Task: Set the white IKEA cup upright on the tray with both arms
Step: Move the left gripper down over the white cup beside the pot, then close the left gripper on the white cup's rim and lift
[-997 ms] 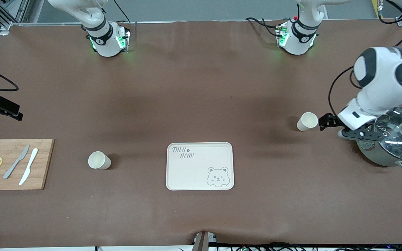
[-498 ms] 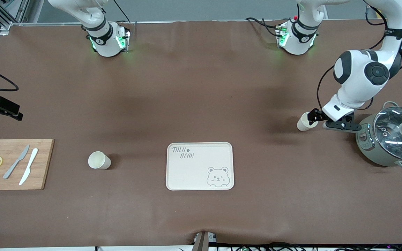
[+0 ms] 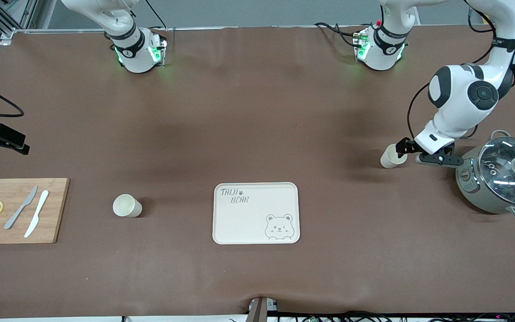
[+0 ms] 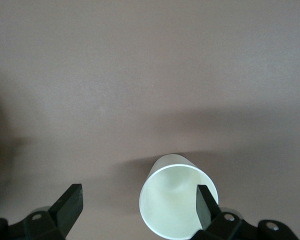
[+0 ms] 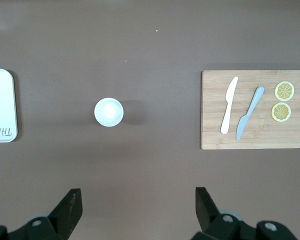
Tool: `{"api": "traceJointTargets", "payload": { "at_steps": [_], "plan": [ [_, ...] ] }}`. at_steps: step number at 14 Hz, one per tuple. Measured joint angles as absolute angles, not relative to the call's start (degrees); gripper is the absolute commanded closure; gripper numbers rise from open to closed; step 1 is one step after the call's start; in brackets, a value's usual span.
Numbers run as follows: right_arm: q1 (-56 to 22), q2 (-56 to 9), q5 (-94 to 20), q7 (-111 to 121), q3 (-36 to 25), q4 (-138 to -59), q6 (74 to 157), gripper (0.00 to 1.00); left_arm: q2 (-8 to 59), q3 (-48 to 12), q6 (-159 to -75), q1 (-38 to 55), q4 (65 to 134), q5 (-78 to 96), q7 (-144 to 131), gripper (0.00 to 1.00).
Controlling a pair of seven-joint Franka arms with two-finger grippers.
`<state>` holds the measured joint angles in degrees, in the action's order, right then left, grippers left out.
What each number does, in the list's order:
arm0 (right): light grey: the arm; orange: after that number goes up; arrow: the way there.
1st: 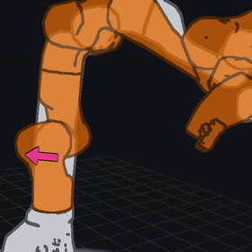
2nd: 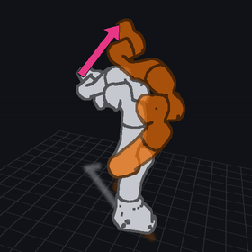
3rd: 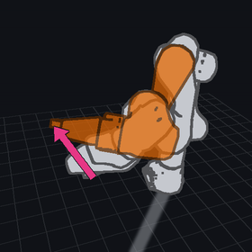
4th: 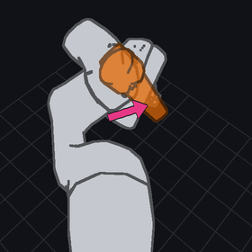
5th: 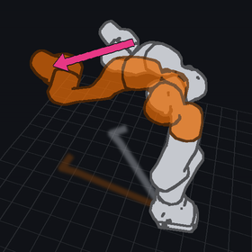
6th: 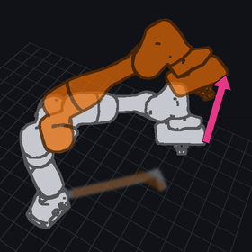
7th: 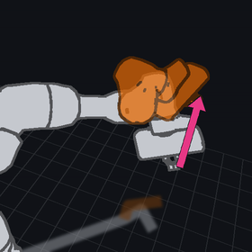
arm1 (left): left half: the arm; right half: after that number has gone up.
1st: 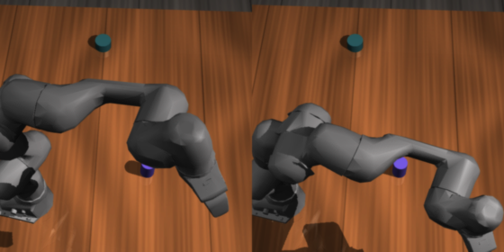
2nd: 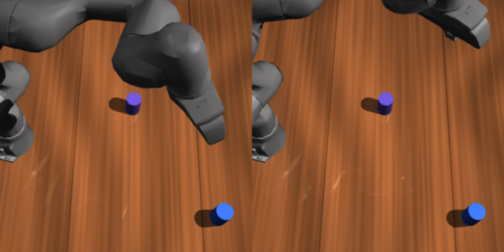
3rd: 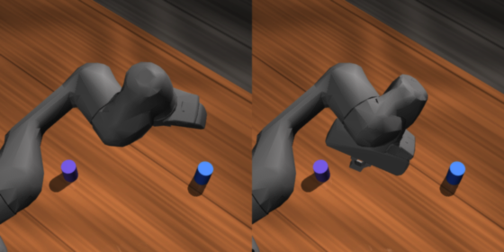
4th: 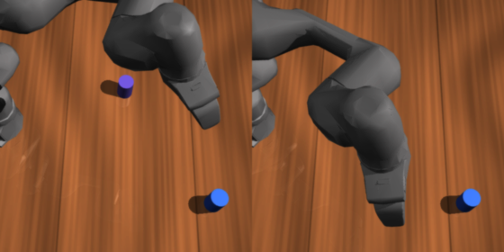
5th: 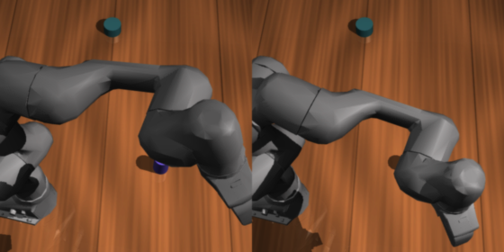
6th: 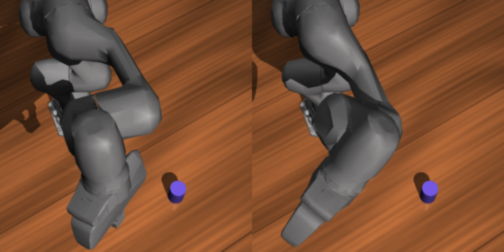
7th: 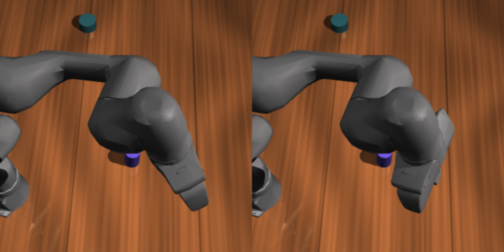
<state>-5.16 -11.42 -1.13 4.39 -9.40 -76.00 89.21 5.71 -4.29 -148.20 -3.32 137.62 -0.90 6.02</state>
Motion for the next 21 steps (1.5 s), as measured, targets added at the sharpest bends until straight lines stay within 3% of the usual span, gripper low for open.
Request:
{"api": "traceJointTargets", "payload": {
  "at_steps": [19, 20, 21],
  "plan": [
    [-5.2, -11.4, -1.1, 4.4, -9.4, -76.0, 89.2, 0.00, 15.6, -4.3, -160.7, -3.4, 140.5, -0.9, 6.0, 0.00],
    [-5.2, -11.4, -1.1, 4.4, -9.4, -76.0, 89.2, 0.00, 15.6, -4.3, -160.7, -3.4, 140.5, -0.9, 6.0, 0.47],
    [-5.2, -11.4, -1.1, 4.4, -9.4, -76.0, 89.2, 0.00, 15.7, -4.3, -160.7, -3.4, 140.5, -0.9, 5.9, 0.99]
  ]
}}
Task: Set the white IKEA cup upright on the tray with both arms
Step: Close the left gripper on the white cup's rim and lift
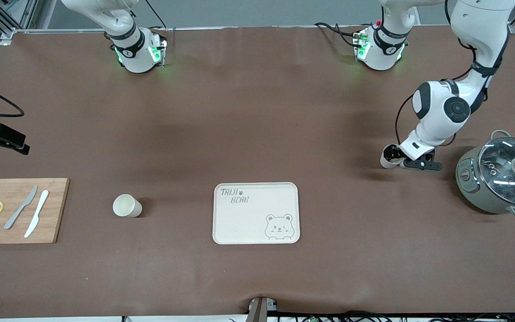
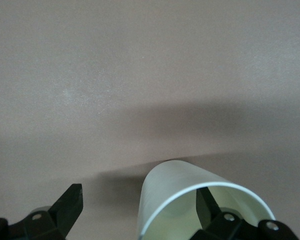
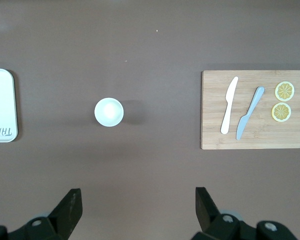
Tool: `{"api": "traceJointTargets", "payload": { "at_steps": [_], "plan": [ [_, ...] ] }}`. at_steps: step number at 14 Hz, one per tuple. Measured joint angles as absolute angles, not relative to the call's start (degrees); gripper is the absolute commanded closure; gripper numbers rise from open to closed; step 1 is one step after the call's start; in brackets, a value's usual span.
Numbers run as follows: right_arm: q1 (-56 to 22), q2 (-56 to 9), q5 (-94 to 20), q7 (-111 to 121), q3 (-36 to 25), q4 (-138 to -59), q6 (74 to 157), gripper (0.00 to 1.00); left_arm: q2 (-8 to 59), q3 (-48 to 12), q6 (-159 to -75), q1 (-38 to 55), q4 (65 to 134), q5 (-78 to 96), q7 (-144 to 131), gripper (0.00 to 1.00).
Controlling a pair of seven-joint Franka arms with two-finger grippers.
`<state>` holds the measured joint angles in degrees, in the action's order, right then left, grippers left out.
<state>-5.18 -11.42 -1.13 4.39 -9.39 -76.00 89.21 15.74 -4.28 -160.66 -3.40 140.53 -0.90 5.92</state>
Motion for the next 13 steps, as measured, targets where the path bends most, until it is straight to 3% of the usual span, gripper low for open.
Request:
{"api": "traceJointTargets", "payload": {
  "at_steps": [8, 11, 13],
  "plan": [
    [-5.2, -11.4, -1.1, 4.4, -9.4, -76.0, 89.2, 0.00, 16.3, -4.3, -160.8, -3.4, 139.2, -0.9, 4.3, 1.00],
    [-5.2, -11.4, -1.1, 4.4, -9.4, -76.0, 89.2, 0.00, 16.6, -4.7, -157.7, -2.7, 133.1, -0.9, 1.7, 1.00],
    [-5.2, -11.4, -1.1, 4.4, -9.4, -76.0, 89.2, 0.00, 17.3, -5.0, -147.6, -0.2, 124.6, -0.8, -5.2, 1.00]
  ]
}}
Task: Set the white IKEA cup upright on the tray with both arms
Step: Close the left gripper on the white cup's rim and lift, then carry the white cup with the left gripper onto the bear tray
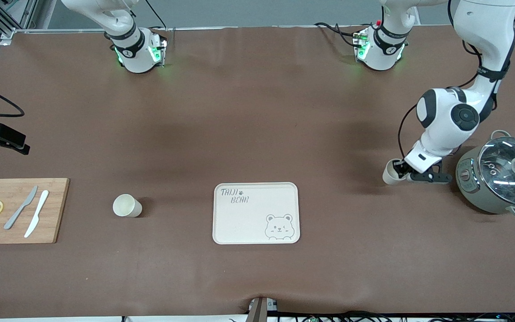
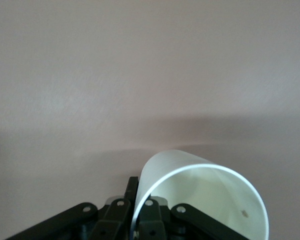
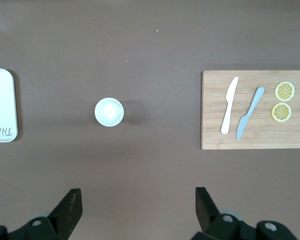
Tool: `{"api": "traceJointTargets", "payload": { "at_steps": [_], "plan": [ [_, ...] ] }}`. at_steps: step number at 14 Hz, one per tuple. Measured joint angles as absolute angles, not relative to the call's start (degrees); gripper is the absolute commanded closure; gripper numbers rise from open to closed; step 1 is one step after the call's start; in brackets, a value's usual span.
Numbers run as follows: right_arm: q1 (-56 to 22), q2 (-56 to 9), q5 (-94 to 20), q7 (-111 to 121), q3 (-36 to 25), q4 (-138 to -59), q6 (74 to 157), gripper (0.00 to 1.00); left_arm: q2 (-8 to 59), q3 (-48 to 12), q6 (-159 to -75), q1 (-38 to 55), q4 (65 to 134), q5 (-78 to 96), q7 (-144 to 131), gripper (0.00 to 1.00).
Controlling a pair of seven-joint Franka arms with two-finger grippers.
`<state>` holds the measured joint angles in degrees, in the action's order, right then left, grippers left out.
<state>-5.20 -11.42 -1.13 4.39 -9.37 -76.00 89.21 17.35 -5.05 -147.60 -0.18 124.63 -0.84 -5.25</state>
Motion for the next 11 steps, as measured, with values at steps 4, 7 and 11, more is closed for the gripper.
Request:
{"api": "traceJointTargets", "payload": {
  "at_steps": [4, 7, 11],
  "plan": [
    [-5.2, -11.4, -1.1, 4.4, -9.4, -76.0, 89.2, 0.00, 25.5, -5.4, -125.6, 9.5, 99.4, -0.8, -26.0, 1.00],
    [-5.2, -11.4, -1.1, 4.4, -9.4, -76.0, 89.2, 0.00, 33.3, -5.4, -121.3, 15.0, 87.0, -0.8, -37.7, 1.00],
    [-5.2, -11.4, -1.1, 4.4, -9.4, -76.0, 89.2, 0.00, 38.0, -5.4, -121.2, 18.7, 81.5, -0.8, -45.4, 1.00]
  ]
}}
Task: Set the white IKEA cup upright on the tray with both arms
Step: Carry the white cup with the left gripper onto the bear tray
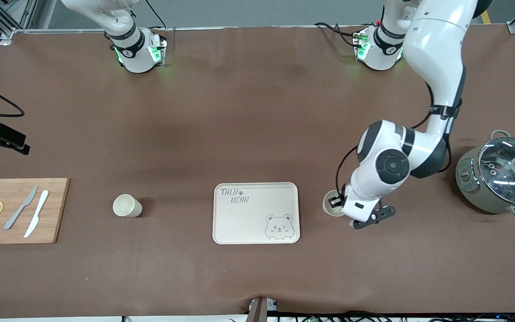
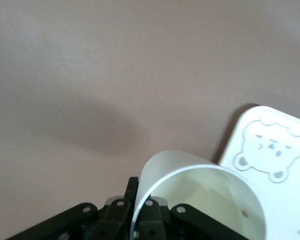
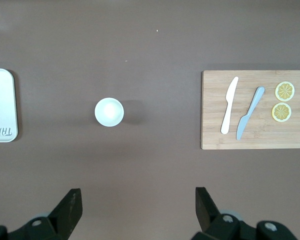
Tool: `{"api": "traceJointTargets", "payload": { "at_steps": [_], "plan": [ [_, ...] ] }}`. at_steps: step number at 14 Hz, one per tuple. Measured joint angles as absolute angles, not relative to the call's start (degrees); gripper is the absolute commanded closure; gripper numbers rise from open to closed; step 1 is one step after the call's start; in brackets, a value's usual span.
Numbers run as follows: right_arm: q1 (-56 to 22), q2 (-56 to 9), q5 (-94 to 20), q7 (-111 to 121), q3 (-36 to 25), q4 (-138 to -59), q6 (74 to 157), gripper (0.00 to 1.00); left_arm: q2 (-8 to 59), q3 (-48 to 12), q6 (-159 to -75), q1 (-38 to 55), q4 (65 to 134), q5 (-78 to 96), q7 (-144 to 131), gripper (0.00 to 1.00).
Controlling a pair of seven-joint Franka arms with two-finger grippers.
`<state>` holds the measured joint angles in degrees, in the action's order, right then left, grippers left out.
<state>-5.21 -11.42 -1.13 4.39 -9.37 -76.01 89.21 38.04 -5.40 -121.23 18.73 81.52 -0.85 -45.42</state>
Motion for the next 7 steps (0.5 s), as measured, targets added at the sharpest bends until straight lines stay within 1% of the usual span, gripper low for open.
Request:
{"api": "traceJointTargets", "payload": {
  "at_steps": [5, 7],
  "plan": [
    [-5.2, -11.4, -1.1, 4.4, -9.4, -76.0, 89.2, 0.00, 40.9, -5.3, -121.8, 25.6, 78.5, -0.8, -54.2, 1.00],
    [-5.2, -11.4, -1.1, 4.4, -9.4, -76.0, 89.2, 0.00, 42.4, -5.0, -125.5, 28.4, 78.4, -0.8, -57.2, 1.00]
  ]
}}
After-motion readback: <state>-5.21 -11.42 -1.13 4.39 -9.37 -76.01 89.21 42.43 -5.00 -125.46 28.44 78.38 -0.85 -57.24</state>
